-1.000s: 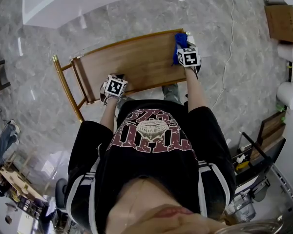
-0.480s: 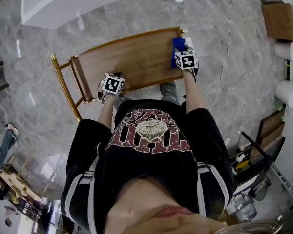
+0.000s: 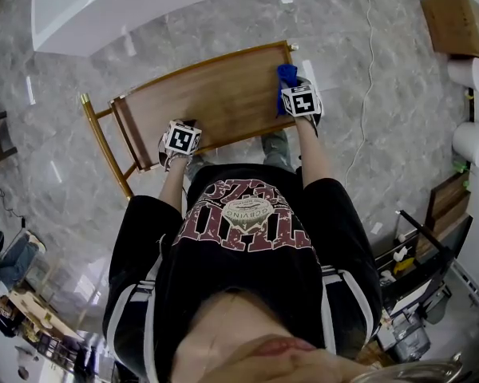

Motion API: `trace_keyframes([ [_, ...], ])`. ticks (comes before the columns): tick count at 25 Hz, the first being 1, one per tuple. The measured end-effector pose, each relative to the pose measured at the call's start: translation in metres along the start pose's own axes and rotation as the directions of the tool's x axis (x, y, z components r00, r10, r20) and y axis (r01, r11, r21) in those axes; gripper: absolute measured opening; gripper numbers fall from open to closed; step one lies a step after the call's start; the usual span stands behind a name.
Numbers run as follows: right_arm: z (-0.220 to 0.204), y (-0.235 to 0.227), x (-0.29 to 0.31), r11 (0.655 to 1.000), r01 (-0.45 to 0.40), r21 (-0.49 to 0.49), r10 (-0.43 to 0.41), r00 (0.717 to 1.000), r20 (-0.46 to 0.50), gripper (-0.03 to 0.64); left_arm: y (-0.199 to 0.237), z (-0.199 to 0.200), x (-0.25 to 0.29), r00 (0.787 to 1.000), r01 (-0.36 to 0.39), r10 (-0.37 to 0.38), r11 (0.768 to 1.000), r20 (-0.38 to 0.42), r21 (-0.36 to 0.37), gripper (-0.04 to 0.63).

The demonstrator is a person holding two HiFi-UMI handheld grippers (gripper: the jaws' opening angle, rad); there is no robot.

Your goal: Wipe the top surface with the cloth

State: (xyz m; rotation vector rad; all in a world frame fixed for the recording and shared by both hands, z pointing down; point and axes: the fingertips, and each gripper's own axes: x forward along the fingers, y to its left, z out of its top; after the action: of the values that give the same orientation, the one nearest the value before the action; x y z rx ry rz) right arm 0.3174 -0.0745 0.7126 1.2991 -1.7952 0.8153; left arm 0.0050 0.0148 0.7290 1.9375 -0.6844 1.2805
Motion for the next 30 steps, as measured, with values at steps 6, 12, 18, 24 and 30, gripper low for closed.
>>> trace_keyframes([
  [6,-0.001,0.003,-0.004,1.0,0.004,0.0,-0.004,1.0,-0.002,0.058,-0.002,-0.003,-0.002,1.0,-0.001,0.001,1.0,0.002,0.0,0.046],
  [12,0.001,0.012,0.0,1.0,-0.002,-0.01,0.002,1.0,-0.006,0.058,0.002,-0.003,-0.002,1.0,-0.004,0.004,1.0,0.004,0.005,0.046],
  [18,-0.002,0.029,0.002,0.998,-0.041,-0.041,0.041,0.999,-0.016,0.058,0.001,-0.005,-0.002,1.0,-0.009,0.009,1.0,0.006,0.009,0.046],
  [24,0.002,0.046,0.007,0.995,-0.086,-0.048,0.085,0.996,-0.024,0.058,0.002,-0.004,0.0,1.0,-0.021,0.021,1.0,0.017,0.012,0.046],
  [30,0.004,0.063,0.012,0.99,-0.133,-0.047,0.132,0.991,-0.028,0.058,0.002,-0.002,0.002,0.999,-0.033,0.033,0.999,0.027,0.013,0.046],
])
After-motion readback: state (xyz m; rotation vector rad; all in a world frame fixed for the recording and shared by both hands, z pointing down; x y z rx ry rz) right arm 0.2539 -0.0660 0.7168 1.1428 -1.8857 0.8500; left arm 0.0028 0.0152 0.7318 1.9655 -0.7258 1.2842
